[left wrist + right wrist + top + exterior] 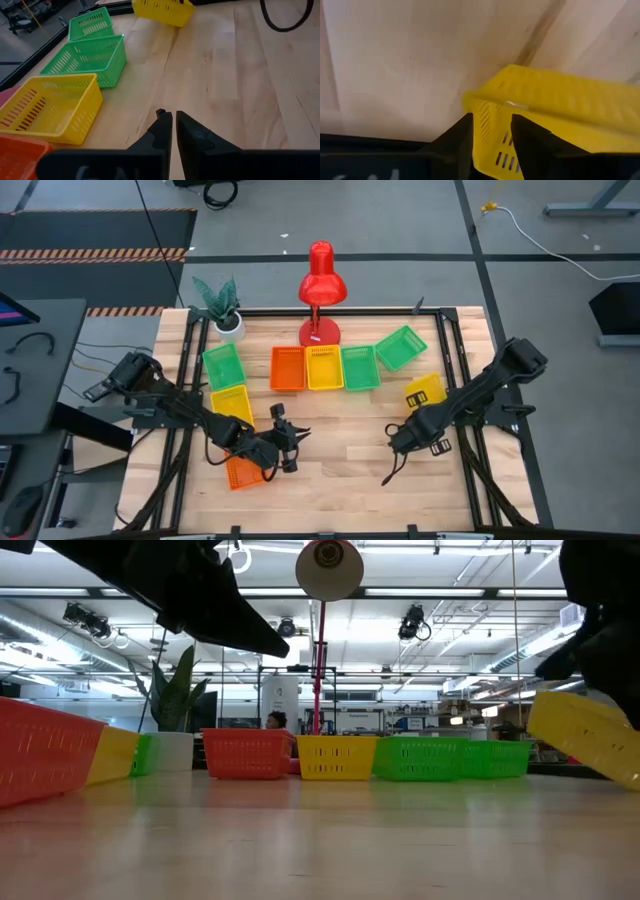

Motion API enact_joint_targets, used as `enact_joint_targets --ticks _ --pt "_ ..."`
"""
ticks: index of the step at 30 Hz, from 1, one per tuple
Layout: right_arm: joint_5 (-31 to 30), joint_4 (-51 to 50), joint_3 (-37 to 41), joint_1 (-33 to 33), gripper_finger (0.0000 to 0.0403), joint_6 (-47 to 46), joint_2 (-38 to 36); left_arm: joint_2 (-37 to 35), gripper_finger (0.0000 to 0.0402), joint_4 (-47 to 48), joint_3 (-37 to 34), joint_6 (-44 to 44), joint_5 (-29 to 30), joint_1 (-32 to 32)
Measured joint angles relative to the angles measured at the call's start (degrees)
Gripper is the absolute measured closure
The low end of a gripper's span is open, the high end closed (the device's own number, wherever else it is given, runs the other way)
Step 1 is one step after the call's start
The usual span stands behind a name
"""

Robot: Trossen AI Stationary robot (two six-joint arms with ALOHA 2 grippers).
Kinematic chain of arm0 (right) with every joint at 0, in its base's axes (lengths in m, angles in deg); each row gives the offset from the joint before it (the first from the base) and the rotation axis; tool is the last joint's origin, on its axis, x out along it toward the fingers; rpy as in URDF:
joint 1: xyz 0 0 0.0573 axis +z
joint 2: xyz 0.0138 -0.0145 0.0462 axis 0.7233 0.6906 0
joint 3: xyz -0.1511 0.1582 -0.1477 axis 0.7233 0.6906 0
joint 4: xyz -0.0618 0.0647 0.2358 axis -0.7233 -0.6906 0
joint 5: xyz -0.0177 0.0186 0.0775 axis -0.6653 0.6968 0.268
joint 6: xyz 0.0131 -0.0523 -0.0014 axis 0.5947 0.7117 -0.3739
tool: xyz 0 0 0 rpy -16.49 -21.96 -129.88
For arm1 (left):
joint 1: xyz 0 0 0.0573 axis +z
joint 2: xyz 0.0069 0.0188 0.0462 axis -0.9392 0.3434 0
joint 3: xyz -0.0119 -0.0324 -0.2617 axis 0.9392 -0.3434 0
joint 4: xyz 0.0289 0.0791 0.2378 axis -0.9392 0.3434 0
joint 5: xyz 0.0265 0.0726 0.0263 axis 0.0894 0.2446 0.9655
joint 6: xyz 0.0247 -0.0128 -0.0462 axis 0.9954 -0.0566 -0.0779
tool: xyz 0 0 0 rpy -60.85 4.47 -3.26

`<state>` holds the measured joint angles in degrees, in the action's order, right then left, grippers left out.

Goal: Stack baskets by color
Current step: Stack the right yellow bin on top of the middle yellow bin

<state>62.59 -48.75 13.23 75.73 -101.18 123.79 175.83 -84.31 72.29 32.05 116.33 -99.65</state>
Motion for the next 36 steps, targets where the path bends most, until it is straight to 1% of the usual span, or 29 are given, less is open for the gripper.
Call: enact_joint_targets --ticks 6,14,16,22,29,32,36 --pt "0.10 0.20 0.00 0.53 0.0295 0.16 1.41 -0.02 0.0368 0.00 0.00 0.02 0.00 0.00" --pt "0.23 -1.38 0.00 0.53 0.0300 0.11 -2.44 -0.02 0.0378 0.00 0.00 0.01 -0.01 0.00" --pt "1.35 -1.82 0.00 0.53 0.0299 0.11 -3.53 -0.02 0.0376 0.00 0.00 0.00 -0.01 0.00" --pt "4.12 -1.85 0.01 0.55 0.0284 -0.32 -5.31 -0.04 0.0376 -0.07 0.00 0.00 -0.02 0.00" --pt "4.82 -1.99 0.02 0.95 0.0247 0.58 -6.31 -0.07 0.0387 -0.13 0.00 0.00 -0.02 0.00" --pt "5.00 -2.76 0.02 2.01 0.0235 2.29 -6.90 -0.07 0.0388 -0.13 0.00 0.01 -0.02 0.00" --pt "5.33 -4.17 0.02 4.74 0.0231 2.63 -7.37 -0.08 0.0384 -0.17 0.00 0.00 -0.02 0.00"
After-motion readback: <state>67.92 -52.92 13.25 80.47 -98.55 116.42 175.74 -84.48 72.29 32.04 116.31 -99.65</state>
